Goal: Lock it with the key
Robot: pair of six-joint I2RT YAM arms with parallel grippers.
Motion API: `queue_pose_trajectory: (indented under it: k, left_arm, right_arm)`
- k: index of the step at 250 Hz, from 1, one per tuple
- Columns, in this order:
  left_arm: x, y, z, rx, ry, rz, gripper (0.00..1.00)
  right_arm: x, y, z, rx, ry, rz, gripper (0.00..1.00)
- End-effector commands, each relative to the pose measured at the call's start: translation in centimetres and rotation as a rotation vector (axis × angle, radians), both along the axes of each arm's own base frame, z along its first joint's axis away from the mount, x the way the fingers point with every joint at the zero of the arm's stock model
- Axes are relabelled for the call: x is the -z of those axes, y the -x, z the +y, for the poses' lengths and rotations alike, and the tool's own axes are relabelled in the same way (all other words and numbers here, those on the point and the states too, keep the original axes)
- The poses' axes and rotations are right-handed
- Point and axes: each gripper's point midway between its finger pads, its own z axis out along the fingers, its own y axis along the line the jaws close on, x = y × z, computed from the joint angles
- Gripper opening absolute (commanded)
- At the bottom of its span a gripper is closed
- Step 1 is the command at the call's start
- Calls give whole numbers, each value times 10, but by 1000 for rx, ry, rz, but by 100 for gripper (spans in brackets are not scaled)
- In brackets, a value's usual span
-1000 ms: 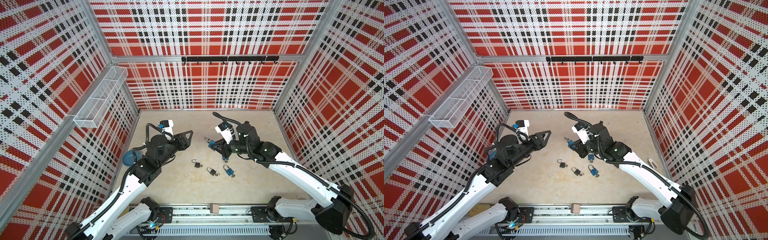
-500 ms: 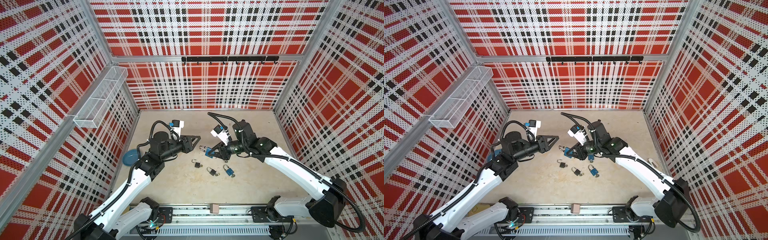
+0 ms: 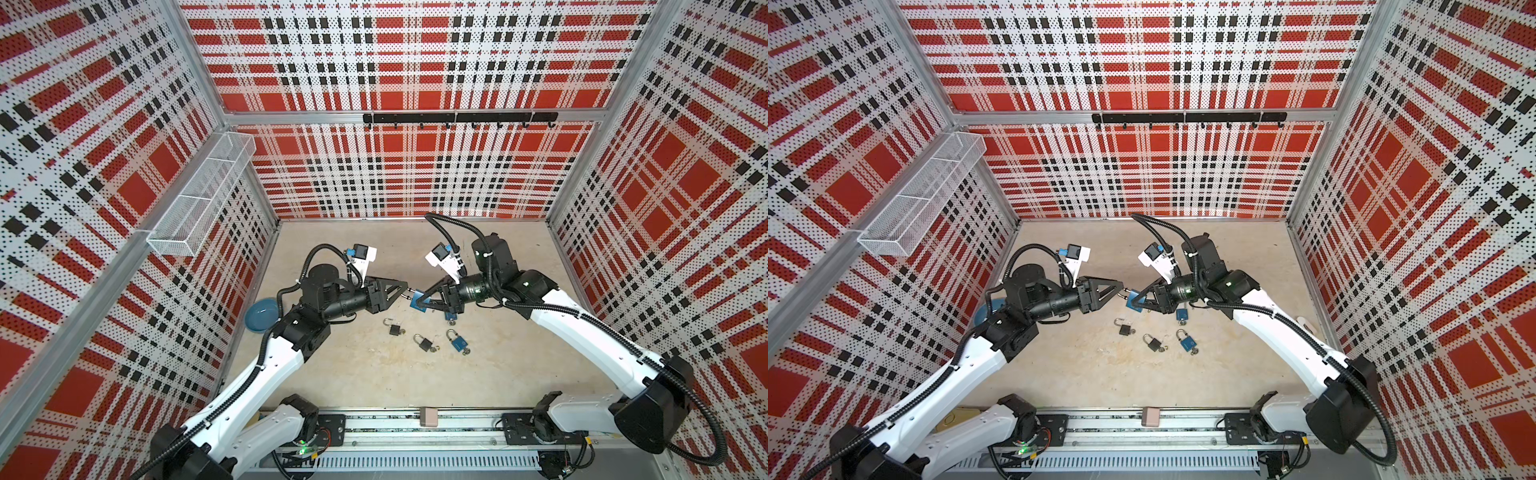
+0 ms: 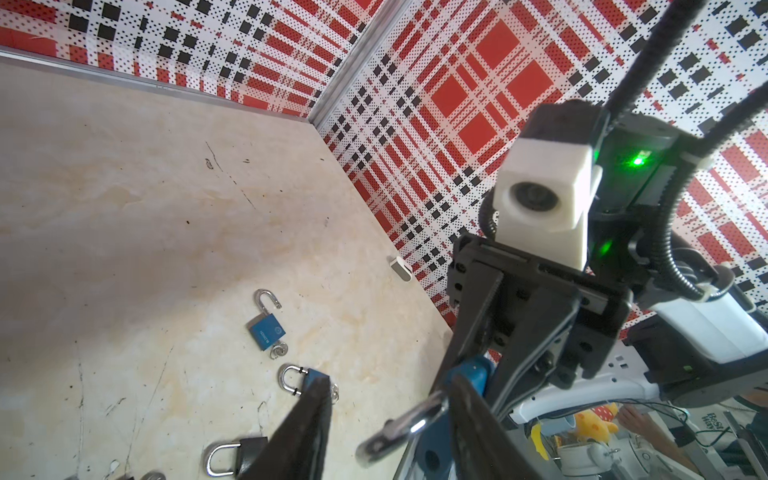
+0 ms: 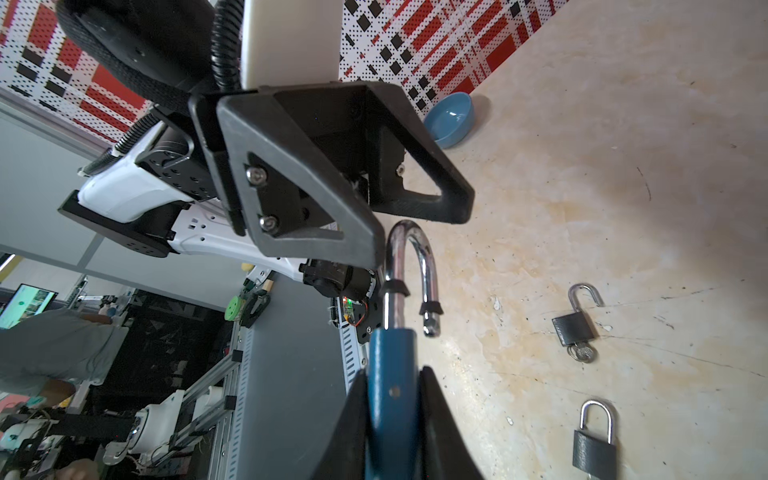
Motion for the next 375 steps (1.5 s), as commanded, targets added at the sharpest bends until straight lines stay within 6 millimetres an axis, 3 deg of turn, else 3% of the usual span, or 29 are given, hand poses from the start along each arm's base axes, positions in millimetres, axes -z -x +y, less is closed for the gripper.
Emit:
queue_pose_trajectory:
  k: [1, 68, 110, 160, 248, 375]
  left_arm:
    - [-6, 2, -2, 30, 34, -23, 47]
    - [-8, 6, -1, 38, 44, -25, 37]
    - [-6, 5, 0, 27, 43, -20, 25]
    - [-6, 4, -1, 28, 45, -20, 22]
    - [-19, 5, 0, 31, 62, -46, 31]
    - [-32, 4, -3, 52, 83, -70, 30]
  right_arm:
    - [-32, -5, 6, -42, -105, -59, 0]
    - [-35, -12, 3, -37, -142, -30, 0]
    - [-34, -14, 3, -37, -144, -18, 0]
    - [-34, -12, 4, -48, -149, -7, 0]
    - [-27, -11, 3, -53, -135, 9, 0]
    - [-24, -11, 5, -64, -140, 29, 0]
